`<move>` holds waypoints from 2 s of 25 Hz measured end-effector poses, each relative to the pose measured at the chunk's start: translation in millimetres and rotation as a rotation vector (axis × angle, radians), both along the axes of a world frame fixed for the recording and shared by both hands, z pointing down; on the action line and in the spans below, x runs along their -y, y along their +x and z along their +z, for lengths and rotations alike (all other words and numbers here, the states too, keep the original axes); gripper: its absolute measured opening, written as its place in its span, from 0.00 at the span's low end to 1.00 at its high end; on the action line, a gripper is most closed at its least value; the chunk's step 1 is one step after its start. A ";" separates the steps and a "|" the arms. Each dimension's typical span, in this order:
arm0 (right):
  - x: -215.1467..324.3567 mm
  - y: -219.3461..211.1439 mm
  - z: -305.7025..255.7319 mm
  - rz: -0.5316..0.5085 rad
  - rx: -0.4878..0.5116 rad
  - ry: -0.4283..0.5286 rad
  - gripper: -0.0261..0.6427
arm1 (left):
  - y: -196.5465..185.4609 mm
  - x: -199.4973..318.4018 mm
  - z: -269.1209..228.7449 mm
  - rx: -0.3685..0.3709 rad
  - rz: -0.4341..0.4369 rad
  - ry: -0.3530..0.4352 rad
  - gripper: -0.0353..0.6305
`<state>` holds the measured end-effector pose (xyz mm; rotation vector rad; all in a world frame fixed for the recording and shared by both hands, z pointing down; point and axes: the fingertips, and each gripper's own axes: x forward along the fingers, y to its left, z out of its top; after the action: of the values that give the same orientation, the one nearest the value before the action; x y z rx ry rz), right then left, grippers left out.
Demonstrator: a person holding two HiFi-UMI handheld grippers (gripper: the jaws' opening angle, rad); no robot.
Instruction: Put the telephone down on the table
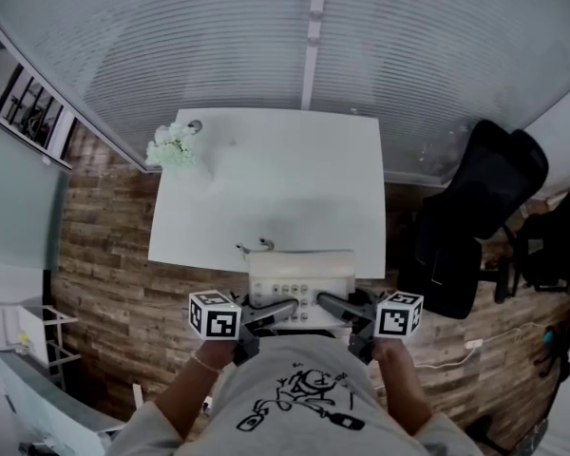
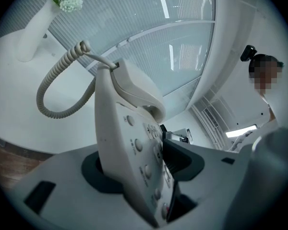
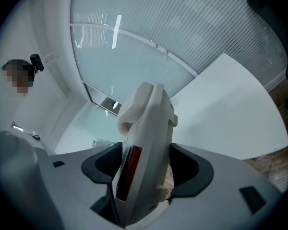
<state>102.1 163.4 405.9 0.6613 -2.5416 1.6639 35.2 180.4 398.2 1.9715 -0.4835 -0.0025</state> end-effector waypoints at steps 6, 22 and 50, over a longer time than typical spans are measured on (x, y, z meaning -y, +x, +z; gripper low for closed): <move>8.5 1.2 -0.9 -0.006 0.006 0.000 0.50 | 0.9 7.5 -0.1 -0.003 -0.017 -0.005 0.43; 45.2 -11.5 -3.2 -0.001 0.009 -0.001 0.50 | -11.4 44.3 -3.4 0.005 -0.009 -0.003 0.43; 165.2 -75.1 8.8 0.047 -0.027 -0.038 0.50 | -73.8 170.5 8.5 0.003 0.076 -0.020 0.43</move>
<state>27.0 -1.8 414.7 0.7412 -2.4891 1.7009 -38.5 10.0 406.7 1.9689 -0.4086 0.0527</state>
